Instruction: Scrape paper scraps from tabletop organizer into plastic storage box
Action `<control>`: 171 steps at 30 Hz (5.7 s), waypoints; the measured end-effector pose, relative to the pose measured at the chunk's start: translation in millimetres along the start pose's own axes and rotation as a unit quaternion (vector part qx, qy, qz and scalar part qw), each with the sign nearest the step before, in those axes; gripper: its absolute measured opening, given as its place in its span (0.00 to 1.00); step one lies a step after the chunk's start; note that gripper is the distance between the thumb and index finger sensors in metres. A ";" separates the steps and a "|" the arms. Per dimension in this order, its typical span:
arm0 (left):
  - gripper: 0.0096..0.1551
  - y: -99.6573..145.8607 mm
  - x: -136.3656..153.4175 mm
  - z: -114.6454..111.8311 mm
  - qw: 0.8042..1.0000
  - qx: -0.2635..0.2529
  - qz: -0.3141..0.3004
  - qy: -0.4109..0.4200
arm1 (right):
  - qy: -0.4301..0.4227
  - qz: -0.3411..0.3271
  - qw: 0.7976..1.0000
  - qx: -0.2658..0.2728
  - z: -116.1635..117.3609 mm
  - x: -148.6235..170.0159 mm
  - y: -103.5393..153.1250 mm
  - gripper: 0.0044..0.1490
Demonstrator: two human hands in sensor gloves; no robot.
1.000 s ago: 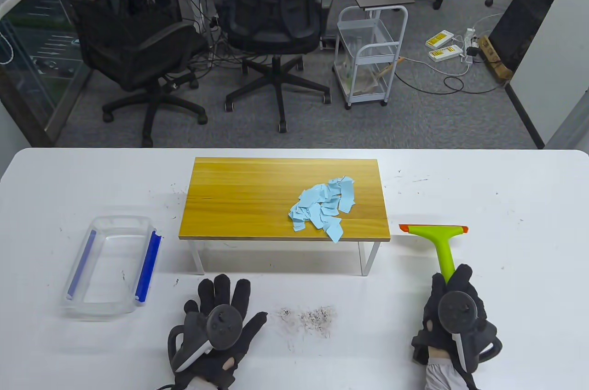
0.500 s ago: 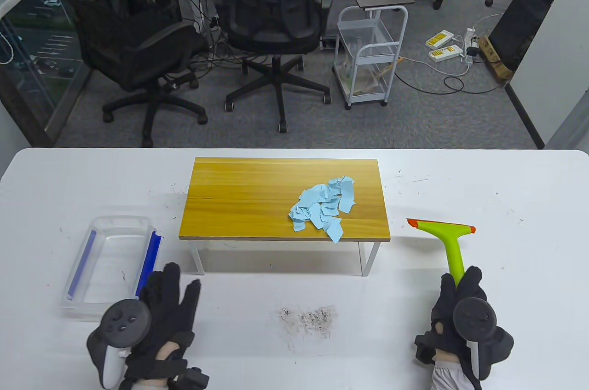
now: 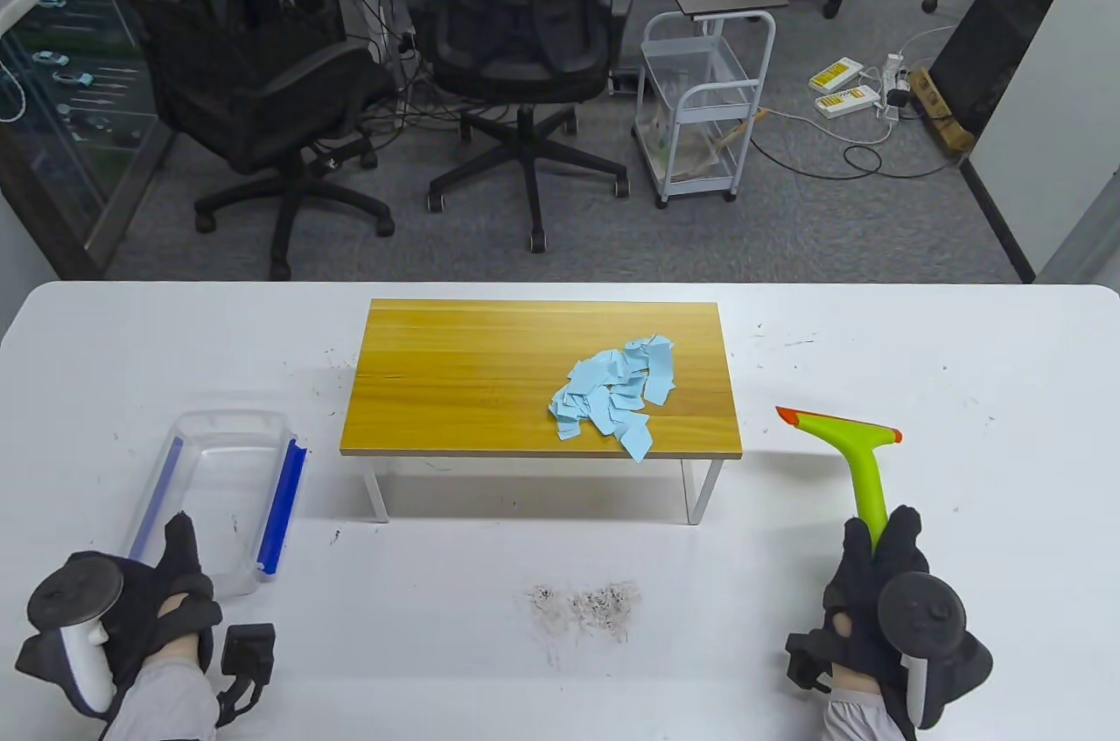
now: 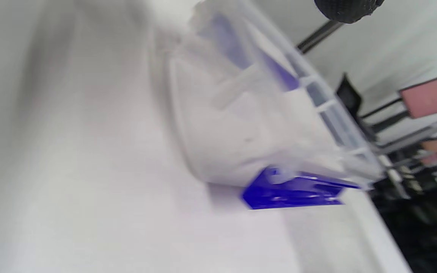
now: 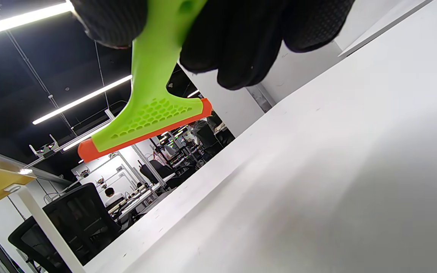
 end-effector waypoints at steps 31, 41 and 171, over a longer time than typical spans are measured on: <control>0.40 40.9 -37.0 80.5 0.988 0.031 -0.145 0.042 | -0.007 0.018 1.000 -0.007 -0.4 5.3 -0.7 0.42; 0.40 92.5 -63.9 -2.4 0.948 0.223 -0.225 0.023 | -0.003 0.019 1.000 -0.008 0.5 5.6 -0.9 0.42; 0.42 147.0 -150.0 -213.5 0.865 0.332 -0.287 0.242 | 0.302 -0.267 0.904 -0.141 24.9 -324.3 7.2 0.41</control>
Point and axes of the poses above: the tracker on the back of each hand, its own x axis roughly to the little-finger side, its own y axis roughly from the fingertips to the wrist, z = x × y, the point moved 5 cm from there along -y, roughly from the wrist to the fingertips, and after that the axes turned 7 degrees about -z, right-handed, at the moved point
